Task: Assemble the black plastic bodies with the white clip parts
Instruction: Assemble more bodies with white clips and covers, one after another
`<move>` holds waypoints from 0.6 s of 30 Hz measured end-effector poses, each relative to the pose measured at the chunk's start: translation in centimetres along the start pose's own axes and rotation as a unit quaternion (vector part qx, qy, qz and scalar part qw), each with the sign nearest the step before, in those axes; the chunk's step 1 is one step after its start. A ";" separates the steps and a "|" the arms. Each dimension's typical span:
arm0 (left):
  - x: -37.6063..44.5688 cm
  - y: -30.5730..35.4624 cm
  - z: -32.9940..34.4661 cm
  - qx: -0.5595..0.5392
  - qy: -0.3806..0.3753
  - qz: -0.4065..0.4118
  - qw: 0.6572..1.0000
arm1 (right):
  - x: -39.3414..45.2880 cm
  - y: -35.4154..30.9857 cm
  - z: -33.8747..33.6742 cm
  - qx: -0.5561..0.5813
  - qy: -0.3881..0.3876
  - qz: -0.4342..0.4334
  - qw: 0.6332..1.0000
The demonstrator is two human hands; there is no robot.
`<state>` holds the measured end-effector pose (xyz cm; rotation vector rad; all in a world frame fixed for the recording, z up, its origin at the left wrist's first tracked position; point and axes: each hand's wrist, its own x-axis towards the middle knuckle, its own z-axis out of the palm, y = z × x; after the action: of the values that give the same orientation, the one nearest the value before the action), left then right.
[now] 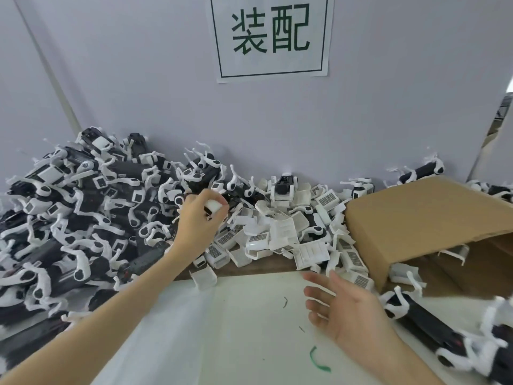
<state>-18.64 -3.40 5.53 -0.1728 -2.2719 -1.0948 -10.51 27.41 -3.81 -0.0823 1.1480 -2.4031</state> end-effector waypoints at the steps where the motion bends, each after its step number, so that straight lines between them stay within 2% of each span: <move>1: -1.5 -0.1 0.2 0.001 0.004 0.001 1.000 | 0.0 0.0 -0.1 -0.001 -0.004 -0.002 1.000; 5: -7.5 -1.1 0.2 -0.017 0.019 0.034 0.999 | 0.2 0.1 -0.4 0.002 -0.019 -0.004 1.000; 9: -12.8 0.0 0.6 -0.047 -0.065 0.131 0.988 | 0.5 0.2 -0.4 0.005 -0.018 -0.006 1.000; 12: -16.0 2.0 1.1 -0.125 -0.128 0.103 0.979 | 0.3 0.3 -0.1 0.000 -0.005 -0.007 1.000; 18: -18.8 3.1 1.7 -0.222 -0.154 0.035 0.962 | -0.4 0.6 1.0 -0.107 0.010 -0.068 0.992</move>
<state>-3.07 2.47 -3.92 -0.6394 -2.2206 -1.6206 -9.70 26.53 -3.53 -0.2136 1.4483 -2.3928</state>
